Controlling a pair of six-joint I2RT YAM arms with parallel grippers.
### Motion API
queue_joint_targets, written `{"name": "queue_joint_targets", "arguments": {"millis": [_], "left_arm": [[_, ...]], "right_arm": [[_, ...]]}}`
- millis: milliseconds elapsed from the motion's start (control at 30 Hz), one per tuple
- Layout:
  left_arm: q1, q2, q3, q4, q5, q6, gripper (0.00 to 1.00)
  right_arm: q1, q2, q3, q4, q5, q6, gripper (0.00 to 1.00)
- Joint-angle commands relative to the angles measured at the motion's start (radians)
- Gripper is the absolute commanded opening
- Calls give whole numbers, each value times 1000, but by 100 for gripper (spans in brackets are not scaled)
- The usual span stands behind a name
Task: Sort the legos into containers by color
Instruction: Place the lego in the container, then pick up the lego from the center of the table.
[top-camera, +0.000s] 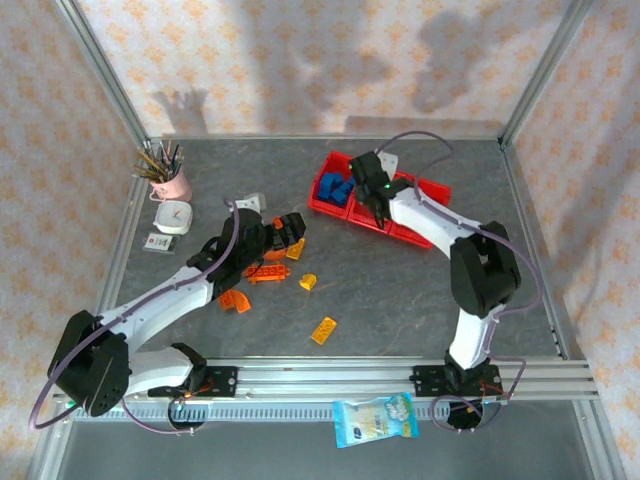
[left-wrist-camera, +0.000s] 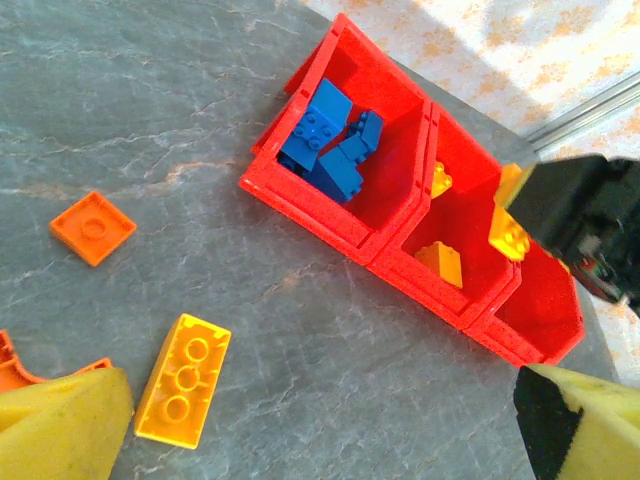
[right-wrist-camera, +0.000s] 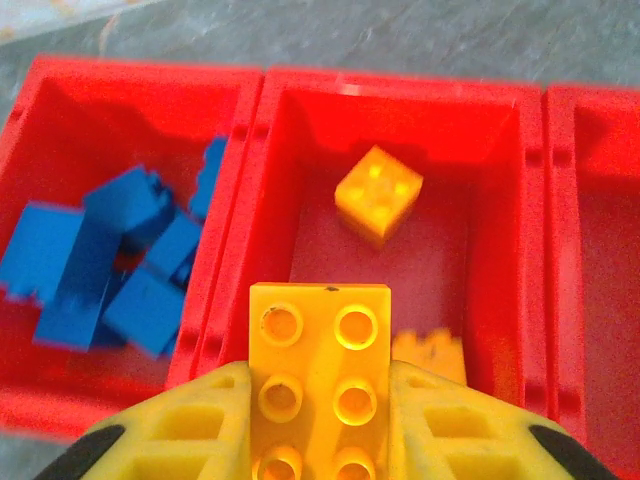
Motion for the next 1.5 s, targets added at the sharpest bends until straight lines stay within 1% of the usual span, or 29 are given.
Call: {"name": "queue_joint_targets", "arguments": {"millis": [0,133,167,267,367,533,633,867,1067,1300,1467], "left_arm": [[14,34,53,52,25,26,99],[23,63,78,65,35,28,99],[26,65,79,69,36,28,99],[34,72,81,77,40,24,99],[38,75,85,77,47,22,99],[42,60,83,71,46,22,99],[43,40,76,58,41,22,99],[48,-39,33,12,18,23,99],[51,-145,-41,-45,-20,16,99],[54,-296,-142,-123,-84,-17,99],[58,-398,-179,-207,-135,-38,99]], "right_arm": [[-39,87,75,3,3,-60,30],[-68,164,147,3,13,-81,30],[-74,173,155,1,16,-82,31],[-85,191,176,-3,9,-86,41],[-85,174,172,2,8,-89,51],[-77,95,121,19,-32,-90,58],[-51,38,75,21,-47,-90,61],[54,-93,-60,10,-67,-72,67],[171,-165,-162,-10,-87,-43,72],[353,-174,-213,-33,-137,-9,78],[467,-154,-227,-36,-162,50,83]]}}
